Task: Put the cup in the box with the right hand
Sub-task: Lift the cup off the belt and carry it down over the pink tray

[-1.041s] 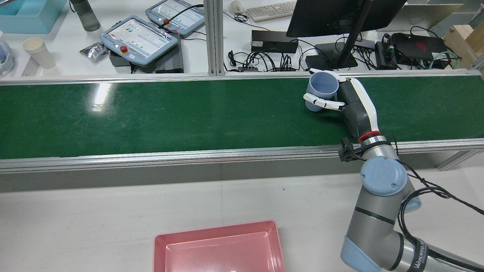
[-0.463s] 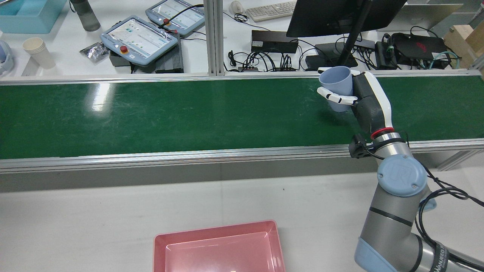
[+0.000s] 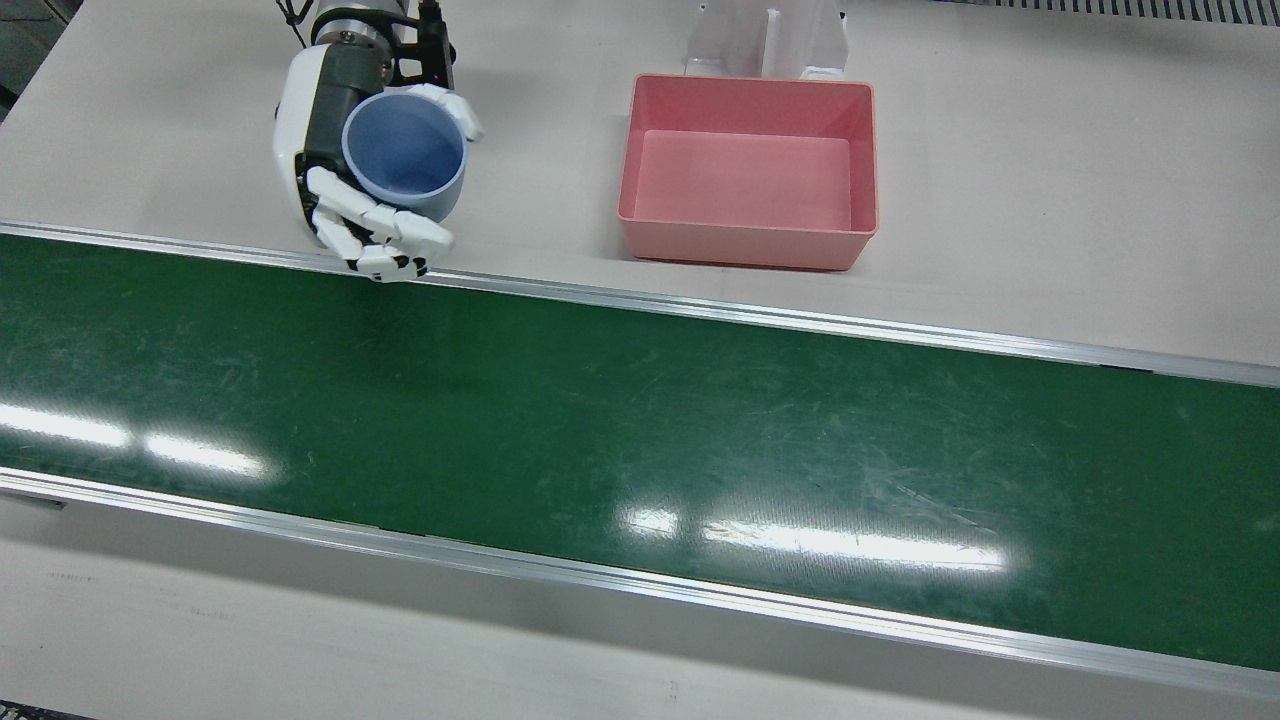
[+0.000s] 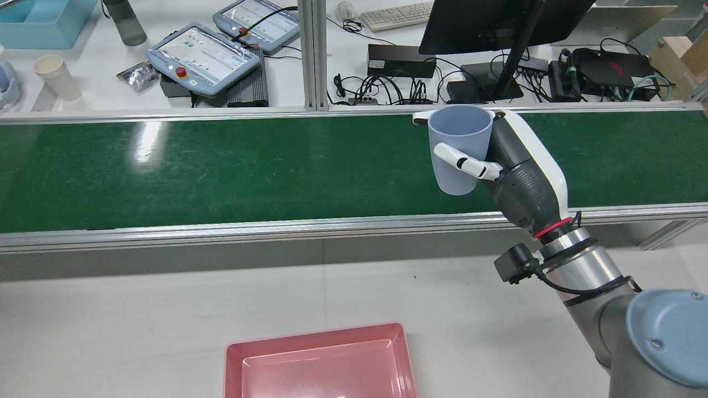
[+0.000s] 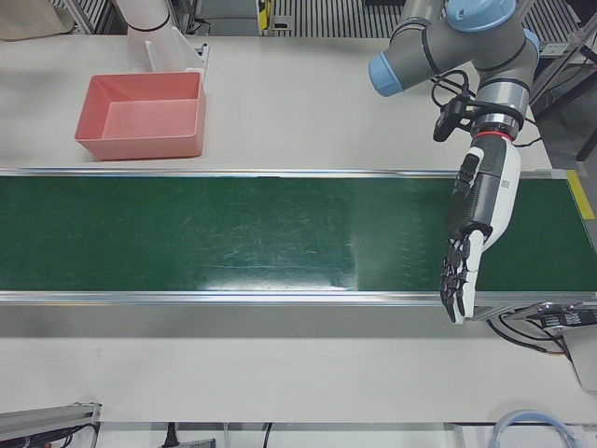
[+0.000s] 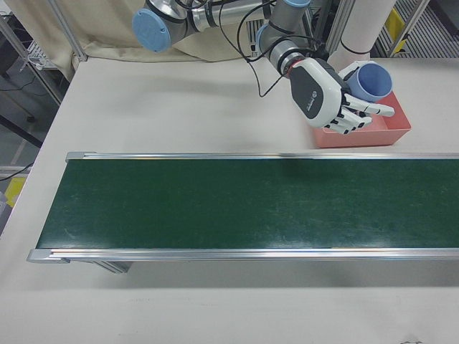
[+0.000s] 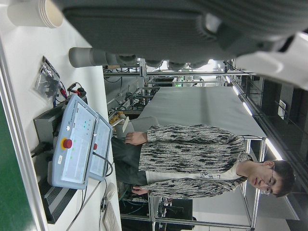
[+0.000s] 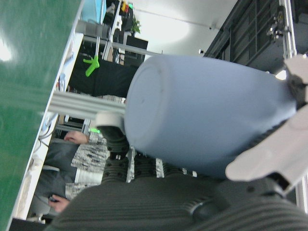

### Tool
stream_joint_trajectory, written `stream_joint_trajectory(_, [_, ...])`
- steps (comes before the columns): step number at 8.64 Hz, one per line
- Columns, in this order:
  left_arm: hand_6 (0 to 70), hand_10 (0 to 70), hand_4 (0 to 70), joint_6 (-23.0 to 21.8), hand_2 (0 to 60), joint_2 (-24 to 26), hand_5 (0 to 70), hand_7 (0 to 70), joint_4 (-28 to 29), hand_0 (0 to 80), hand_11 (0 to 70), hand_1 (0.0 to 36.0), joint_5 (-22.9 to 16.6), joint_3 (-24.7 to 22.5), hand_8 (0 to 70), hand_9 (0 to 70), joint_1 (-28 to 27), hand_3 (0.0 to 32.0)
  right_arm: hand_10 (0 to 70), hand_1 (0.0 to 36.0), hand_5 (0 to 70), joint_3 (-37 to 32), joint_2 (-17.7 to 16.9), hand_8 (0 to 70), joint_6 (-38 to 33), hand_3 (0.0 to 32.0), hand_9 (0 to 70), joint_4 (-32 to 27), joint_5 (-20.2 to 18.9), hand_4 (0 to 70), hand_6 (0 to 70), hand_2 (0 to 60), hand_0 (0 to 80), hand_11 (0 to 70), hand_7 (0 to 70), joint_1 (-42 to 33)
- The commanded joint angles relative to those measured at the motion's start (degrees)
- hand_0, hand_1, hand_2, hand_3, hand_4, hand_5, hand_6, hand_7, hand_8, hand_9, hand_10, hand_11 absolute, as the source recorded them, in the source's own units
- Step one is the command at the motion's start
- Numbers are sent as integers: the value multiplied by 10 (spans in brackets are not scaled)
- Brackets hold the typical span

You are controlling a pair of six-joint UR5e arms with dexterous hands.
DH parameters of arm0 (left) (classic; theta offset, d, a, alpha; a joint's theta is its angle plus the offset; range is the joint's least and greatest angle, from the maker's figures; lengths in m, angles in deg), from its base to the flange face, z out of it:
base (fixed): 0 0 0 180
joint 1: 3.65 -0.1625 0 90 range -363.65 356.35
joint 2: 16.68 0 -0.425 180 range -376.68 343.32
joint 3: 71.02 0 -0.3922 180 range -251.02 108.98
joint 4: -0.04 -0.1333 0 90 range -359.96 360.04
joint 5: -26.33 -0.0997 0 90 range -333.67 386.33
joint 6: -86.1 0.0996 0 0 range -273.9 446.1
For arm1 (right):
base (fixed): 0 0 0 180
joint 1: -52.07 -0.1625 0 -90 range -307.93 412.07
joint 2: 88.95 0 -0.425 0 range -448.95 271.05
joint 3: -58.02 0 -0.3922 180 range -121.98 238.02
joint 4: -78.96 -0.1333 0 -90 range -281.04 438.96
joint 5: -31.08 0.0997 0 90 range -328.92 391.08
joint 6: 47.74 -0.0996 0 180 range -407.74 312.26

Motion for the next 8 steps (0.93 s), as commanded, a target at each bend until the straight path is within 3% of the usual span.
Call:
stream_joint_trajectory(1, [0,0,0,0,0,0,0,0,-1,0,0,0,-1,-1,0,0,0,0,511,140,95,18,5,672,42,0,700,-2,-108,700,416,600,150,700,700,51])
stream_joint_trajectory(5, [0,0,0,0,0,0,0,0,-1,0,0,0,0,0,0,0,0,0,478,109,90,14,12,643,161,0,700,-22,-110,700,404,600,162,661,700,212])
stream_joint_trajectory(6, [0,0,0,1,0,0,0,0,-1,0,0,0,0,0,0,0,0,0,371,78,78,4,7,532,181,0,700,-63,-107,457,318,424,305,517,700,230])
stream_joint_trajectory(7, [0,0,0,1,0,0,0,0,0,0,0,0,0,0,0,0,1,0,175,37,51,5,3,198,188,0,333,-88,-68,9,99,24,335,260,304,257])
stream_joint_trajectory(8, [0,0,0,0,0,0,0,0,-1,0,0,0,0,0,0,0,1,0,4,0,2,6,-9,3,186,0,14,-114,-5,0,0,0,94,6,0,294])
